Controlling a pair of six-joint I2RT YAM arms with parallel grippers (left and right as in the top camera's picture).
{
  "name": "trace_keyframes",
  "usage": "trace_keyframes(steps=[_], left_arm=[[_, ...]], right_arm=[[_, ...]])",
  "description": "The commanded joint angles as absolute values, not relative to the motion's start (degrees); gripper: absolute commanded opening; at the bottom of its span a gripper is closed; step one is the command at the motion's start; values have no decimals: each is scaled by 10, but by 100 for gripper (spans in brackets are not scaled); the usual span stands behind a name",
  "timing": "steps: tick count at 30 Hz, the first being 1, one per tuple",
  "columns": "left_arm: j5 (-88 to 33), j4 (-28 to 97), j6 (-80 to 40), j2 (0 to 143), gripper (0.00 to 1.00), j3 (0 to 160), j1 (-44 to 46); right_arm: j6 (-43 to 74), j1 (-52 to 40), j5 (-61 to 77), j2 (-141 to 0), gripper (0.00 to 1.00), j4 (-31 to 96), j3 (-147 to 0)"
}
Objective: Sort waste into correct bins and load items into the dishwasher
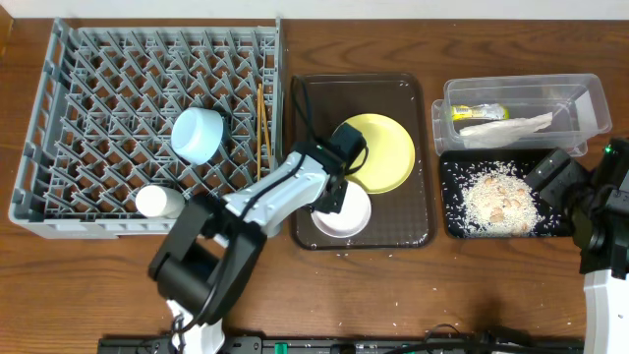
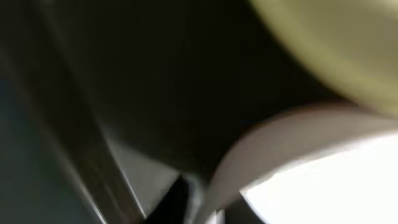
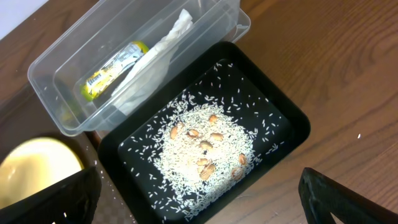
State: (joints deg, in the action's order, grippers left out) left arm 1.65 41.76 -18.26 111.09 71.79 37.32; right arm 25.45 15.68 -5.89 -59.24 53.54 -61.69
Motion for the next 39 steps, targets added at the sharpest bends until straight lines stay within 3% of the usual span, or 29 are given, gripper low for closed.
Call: trace_keyframes(steps=[1,10,12,15,18,19,23,27,29,32,39], left_arm=[[20,417,-176,1113,8,717,373],[46,448,-150,1009,8,752,373],[95,458,-150,973,8,752,373],[320,468,-93,879,7,752,372],[437,460,-62,841,7,752,372],[435,456,-58,832,7,752,370],[221,453,-87,823,8,748,364],[17,411,-154,865,16,723,371],[7,401,-163,907,16,722,386],[11,398,-169,988,8,722,411],[-22,371,-215,1101,7,722,451]], right_arm=[[261,161,-64,-593,99,536,-618],[261,161,-64,-593,99,536,-618],[261,161,-64,-593,99,536,-618],[261,161,-64,-593,99,536,-618],[261,161,-64,-593,99,536,-618],[261,161,-64,-593,99,536,-618],[261,161,-64,-593,99,536,-618],[261,161,-64,-593,99,536,-618],[261,161,-64,-593,99,536,-618],[261,161,-64,-593,99,536,-618],[261,161,-64,-593,99,536,-618]])
